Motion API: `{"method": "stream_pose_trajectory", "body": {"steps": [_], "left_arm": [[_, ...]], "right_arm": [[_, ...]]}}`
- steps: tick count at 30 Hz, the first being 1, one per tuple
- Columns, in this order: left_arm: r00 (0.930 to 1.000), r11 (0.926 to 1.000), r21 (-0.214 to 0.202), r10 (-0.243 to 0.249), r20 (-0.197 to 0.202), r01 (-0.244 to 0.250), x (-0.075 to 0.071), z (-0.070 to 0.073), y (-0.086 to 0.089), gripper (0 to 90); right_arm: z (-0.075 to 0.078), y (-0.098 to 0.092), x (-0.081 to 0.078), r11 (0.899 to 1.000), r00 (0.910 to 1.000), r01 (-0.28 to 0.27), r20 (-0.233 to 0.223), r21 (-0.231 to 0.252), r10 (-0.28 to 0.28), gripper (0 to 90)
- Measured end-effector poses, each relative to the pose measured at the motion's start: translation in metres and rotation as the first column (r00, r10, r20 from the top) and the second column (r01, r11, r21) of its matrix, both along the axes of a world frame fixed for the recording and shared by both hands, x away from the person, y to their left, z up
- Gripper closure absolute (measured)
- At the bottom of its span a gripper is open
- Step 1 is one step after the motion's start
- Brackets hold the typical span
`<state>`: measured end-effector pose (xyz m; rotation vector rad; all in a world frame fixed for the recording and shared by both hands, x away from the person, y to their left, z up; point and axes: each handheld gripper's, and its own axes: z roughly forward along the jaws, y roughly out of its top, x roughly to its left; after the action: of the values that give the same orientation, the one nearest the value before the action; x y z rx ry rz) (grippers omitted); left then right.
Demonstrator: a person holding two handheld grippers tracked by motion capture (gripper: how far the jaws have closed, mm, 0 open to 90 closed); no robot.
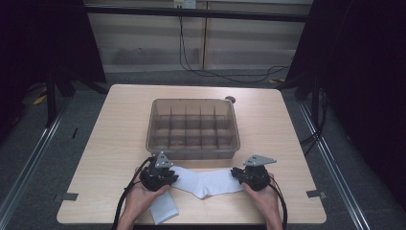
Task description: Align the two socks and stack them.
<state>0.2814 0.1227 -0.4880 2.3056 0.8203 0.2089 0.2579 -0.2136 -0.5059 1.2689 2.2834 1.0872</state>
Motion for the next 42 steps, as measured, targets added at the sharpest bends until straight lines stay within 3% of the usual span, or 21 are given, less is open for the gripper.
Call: {"method": "stream_pose_trajectory", "body": {"steps": [3, 6, 10, 12, 17, 18, 21, 23, 24, 25, 27, 29, 31, 33, 36, 37, 39, 42], "left_arm": [[1.0, 1.0, -0.001, -0.002, -0.002, 0.002, 0.0, 0.0, 0.003, 74.4], [0.9997, 0.9994, -0.033, 0.013, -0.021, -0.014, 0.0, 0.001, 0.007, 71.4], [0.9994, 0.9981, -0.053, 0.032, -0.009, -0.033, -0.002, 0.006, 0.014, 60.1], [0.9975, 0.9949, -0.073, 0.071, 0.007, -0.07, -0.004, 0.009, 0.022, 57.1], [0.9948, 0.9905, -0.098, 0.099, 0.023, -0.096, -0.008, 0.011, 0.033, 50.6], [0.9891, 0.9838, -0.108, 0.145, 0.021, -0.142, -0.008, 0.011, 0.042, 49.0], [0.9806, 0.9705, -0.143, 0.196, -0.003, -0.194, -0.006, 0.008, 0.053, 43.8], [0.9768, 0.9697, -0.12, 0.214, -0.002, -0.213, -0.004, 0.007, 0.057, 42.0], [0.9776, 0.9683, -0.135, 0.21, -0.016, -0.21, -0.004, 0.004, 0.057, 42.0], [0.9781, 0.9695, -0.13, 0.207, -0.023, -0.208, -0.004, 0.002, 0.056, 42.5], [0.9822, 0.9795, -0.074, 0.186, -0.023, -0.187, -0.004, -0.004, 0.052, 46.6], [0.9844, 0.9825, -0.061, 0.175, -0.017, -0.176, -0.004, -0.007, 0.051, 47.3], [0.982, 0.9801, -0.061, 0.189, 0.0, -0.189, -0.005, -0.008, 0.05, 49.3], [0.9822, 0.9828, -0.015, 0.184, 0.036, -0.184, -0.007, -0.006, 0.049, 57.5], [0.9828, 0.9828, -0.027, 0.183, 0.021, -0.183, -0.006, -0.006, 0.05, 70.8], [0.9814, 0.9813, -0.027, 0.191, 0.019, -0.191, -0.006, -0.006, 0.05, 70.8], [0.9819, 0.9814, -0.034, 0.189, 0.008, -0.189, -0.006, -0.006, 0.051, 81.7], [0.9833, 0.9823, -0.043, 0.182, -0.008, -0.182, -0.006, -0.005, 0.052, 84.7]], "right_arm": [[0.0, 0.001, 0.003, 1.0, 1.0, -0.003, 0.003, 0.004, 0.003, 77.9], [0.005, 0.004, 0.001, 1.0, 1.0, -0.004, -0.001, -0.007, 0.004, 73.6], [0.02, 0.009, -0.007, 0.999, 0.9989, -0.036, 0.03, 0.023, 0.036, 72.5], [0.026, 0.014, -0.011, 0.998, 0.9976, -0.055, 0.045, 0.032, 0.054, 72.1], [0.029, 0.027, -0.011, 0.996, 0.9945, -0.089, 0.057, 0.025, 0.088, 70.4], [0.029, 0.028, -0.01, 0.996, 0.9946, -0.089, 0.055, 0.019, 0.088, 69.8], [0.026, 0.03, -0.009, 0.996, 0.9946, -0.093, 0.046, 0.011, 0.093, 68.5], [0.026, 0.03, -0.009, 0.996, 0.995, -0.09, 0.044, 0.011, 0.089, 68.4], [0.026, 0.03, -0.01, 0.996, 0.9953, -0.086, 0.047, 0.01, 0.085, 67.7], [0.025, 0.029, -0.009, 0.996, 0.995, -0.086, 0.051, 0.011, 0.086, 67.4], [0.025, 0.027, -0.009, 0.997, 0.9957, -0.08, 0.048, 0.01, 0.079, 66.5], [0.025, 0.027, -0.009, 0.997, 0.996, -0.078, 0.045, 0.009, 0.077, 66.2], [0.024, 0.025, -0.01, 0.997, 0.9964, -0.074, 0.043, 0.01, 0.073, 65.7], [0.023, 0.025, -0.01, 0.997, 0.9967, -0.071, 0.04, 0.009, 0.071, 65.2], [0.021, 0.024, -0.009, 0.998, 0.9971, -0.068, 0.033, 0.007, 0.068, 65.2], [0.021, 0.024, -0.009, 0.998, 0.9971, -0.068, 0.033, 0.007, 0.068, 65.2], [0.019, 0.025, -0.009, 0.998, 0.9972, -0.069, 0.027, 0.006, 0.069, 65.2], [0.013, 0.026, -0.008, 0.998, 0.9975, -0.07, 0.009, 0.0, 0.07, 65.1]]}}
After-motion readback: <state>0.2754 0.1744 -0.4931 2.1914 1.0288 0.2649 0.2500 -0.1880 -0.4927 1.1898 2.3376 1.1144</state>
